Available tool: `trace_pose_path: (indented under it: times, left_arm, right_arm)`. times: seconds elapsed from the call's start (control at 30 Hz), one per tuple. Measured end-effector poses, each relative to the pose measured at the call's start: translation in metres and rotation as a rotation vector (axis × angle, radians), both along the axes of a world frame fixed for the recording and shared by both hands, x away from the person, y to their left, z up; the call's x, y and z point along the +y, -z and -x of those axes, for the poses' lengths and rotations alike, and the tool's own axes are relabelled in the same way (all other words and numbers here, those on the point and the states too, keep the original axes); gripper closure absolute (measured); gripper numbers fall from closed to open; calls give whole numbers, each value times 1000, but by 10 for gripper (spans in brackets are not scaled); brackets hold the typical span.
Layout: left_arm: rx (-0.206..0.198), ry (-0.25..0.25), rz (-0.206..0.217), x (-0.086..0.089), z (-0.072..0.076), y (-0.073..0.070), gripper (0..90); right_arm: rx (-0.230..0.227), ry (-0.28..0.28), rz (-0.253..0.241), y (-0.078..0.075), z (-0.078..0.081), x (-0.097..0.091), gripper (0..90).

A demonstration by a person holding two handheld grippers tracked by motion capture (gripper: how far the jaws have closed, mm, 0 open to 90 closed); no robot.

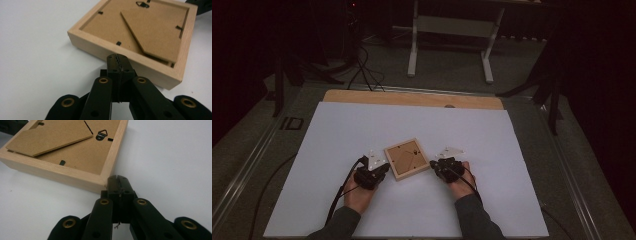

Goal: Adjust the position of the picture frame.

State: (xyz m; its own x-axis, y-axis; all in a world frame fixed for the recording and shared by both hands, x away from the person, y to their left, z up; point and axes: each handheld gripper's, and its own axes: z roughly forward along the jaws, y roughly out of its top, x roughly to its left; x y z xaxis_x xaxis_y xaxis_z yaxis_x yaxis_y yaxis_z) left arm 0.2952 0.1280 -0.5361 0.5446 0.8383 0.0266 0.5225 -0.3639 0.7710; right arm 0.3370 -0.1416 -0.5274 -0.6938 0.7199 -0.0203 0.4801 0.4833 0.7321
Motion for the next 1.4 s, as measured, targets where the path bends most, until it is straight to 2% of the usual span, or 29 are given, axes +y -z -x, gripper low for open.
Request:
trace_pose_path:
  times: [0.13, 0.33, 0.77, 1.4]
  left_arm:
    - [9, 2, -19, -3, 2, 3, 897]
    - [15, -6, -1, -2, -2, 3, 897]
    - [16, -18, -9, -1, -10, 3, 897]
    - [20, -35, 5, 0, -17, 2, 896]
  right_arm:
    - [-5, 2, 2, 0, 1, 0, 897]
    - [-1, 6, -1, 0, 2, 1, 898]
    - [-12, 2, 15, 0, 11, 4, 899]
    - [-31, -11, 39, 0, 27, 8, 899]
